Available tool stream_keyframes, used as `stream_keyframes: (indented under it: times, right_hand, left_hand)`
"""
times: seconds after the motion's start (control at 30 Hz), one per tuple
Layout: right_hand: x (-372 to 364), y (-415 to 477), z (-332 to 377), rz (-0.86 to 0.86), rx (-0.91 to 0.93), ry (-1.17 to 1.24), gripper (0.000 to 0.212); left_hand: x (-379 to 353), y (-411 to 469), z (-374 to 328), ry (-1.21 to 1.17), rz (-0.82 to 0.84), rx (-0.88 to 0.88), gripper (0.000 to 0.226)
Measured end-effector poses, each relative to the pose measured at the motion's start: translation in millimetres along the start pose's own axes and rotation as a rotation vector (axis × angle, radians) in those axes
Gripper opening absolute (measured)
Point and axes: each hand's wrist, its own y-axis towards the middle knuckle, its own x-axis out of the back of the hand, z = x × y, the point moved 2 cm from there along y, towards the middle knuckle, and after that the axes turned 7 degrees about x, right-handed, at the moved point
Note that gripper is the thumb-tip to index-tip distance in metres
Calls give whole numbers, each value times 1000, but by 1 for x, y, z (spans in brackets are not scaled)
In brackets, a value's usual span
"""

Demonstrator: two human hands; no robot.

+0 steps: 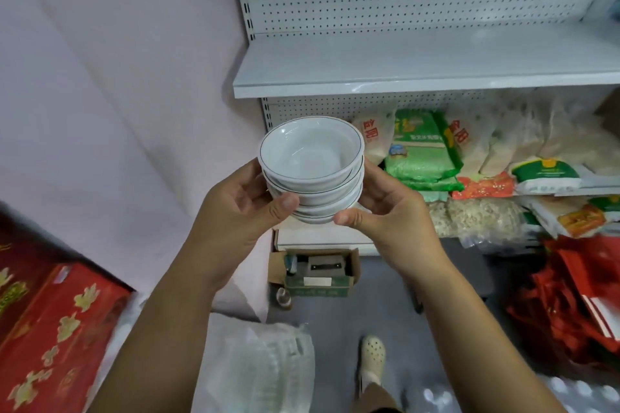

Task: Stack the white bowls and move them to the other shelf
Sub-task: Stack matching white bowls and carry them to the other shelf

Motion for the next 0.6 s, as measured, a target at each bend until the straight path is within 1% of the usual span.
stream_keyframes:
  times: [0.17, 0.3, 0.43, 0.6]
  right_hand:
    - [32, 75, -22, 75, -9, 2, 89]
    - [66, 136, -34, 153, -7, -14, 88]
    - [92, 189, -38, 228, 12, -71, 86]
    - [101, 251, -43, 320, 54, -183, 77]
  left_hand:
    - [-11, 72, -1, 12, -63, -27, 55]
    - [-26, 127, -3, -21, -129, -58, 54]
    - [-39, 170, 1, -69, -197, -64, 58]
    - [-34, 215, -4, -72, -262, -55, 62]
